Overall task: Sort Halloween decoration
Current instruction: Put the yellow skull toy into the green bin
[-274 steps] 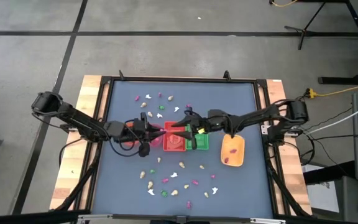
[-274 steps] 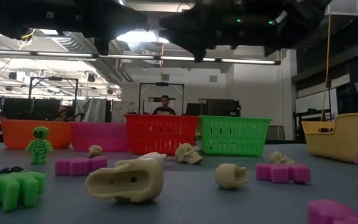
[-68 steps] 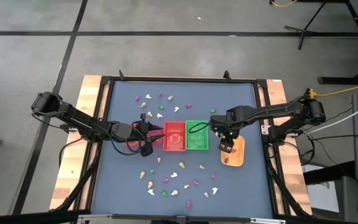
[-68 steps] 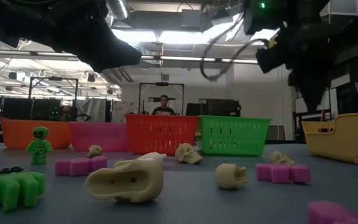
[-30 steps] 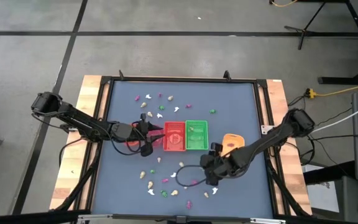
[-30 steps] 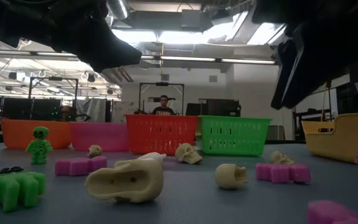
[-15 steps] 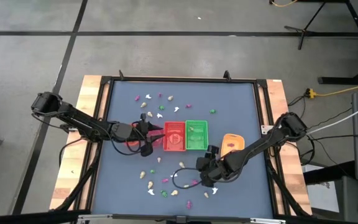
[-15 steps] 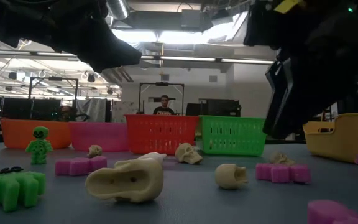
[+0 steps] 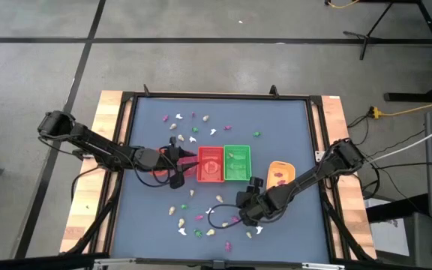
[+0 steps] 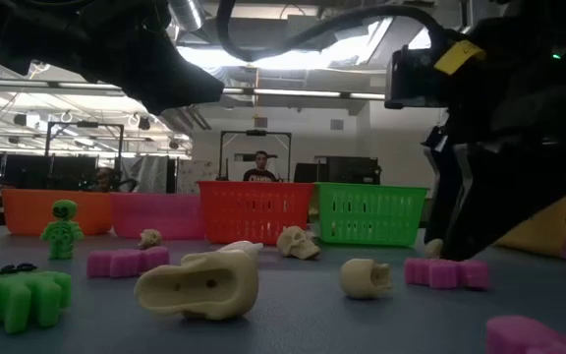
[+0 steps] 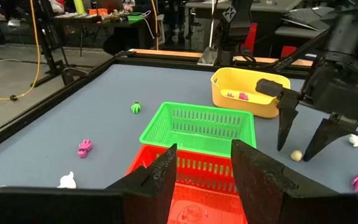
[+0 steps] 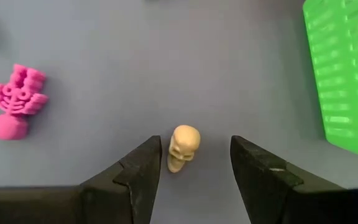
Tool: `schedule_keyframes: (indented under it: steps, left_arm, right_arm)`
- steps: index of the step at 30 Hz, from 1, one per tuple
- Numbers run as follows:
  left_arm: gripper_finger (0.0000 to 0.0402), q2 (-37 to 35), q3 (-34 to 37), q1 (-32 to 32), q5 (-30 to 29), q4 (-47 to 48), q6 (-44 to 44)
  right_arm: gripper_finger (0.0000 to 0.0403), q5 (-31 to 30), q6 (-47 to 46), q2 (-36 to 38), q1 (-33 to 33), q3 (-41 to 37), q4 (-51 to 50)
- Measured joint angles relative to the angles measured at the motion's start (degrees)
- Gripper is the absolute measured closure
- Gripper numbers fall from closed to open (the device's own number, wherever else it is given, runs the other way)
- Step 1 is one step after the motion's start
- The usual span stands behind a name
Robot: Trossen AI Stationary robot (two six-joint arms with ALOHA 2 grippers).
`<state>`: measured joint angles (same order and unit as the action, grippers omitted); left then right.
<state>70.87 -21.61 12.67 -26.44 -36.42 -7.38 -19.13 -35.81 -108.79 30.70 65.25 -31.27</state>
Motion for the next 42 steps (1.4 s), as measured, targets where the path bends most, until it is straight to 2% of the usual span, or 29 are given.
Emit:
schedule_keyframes:
  steps: [6, 17, 24, 35, 42]
  left_arm:
    - [0.0265, 0.0, 0.0, 0.0, 0.0, 0.0, 0.0]
    - [0.0265, 0.0, 0.0, 0.0, 0.0, 0.02, 0.02]
    - [0.0266, 0.0, 0.0, 0.0, 0.0, 0.02, 0.04]
    - [0.0266, 0.0, 0.0, 0.0, 0.0, 0.02, 0.04]
    - [0.0266, 0.0, 0.0, 0.0, 0.0, 0.04, 0.04]
  right_arm:
    - [0.0218, 0.51, 0.0, 0.0, -0.09, 0.0, 0.03]
    - [0.0316, 3.71, 0.05, -0.01, -1.45, 0.02, 0.84]
    - [0.0358, 4.02, 0.46, -0.02, -1.51, 0.02, 1.33]
    - [0.0351, 3.86, 0.78, -0.02, -1.51, 0.0, 1.41]
    - [0.035, 3.66, 7.03, -0.31, -1.64, 3.9, -2.75]
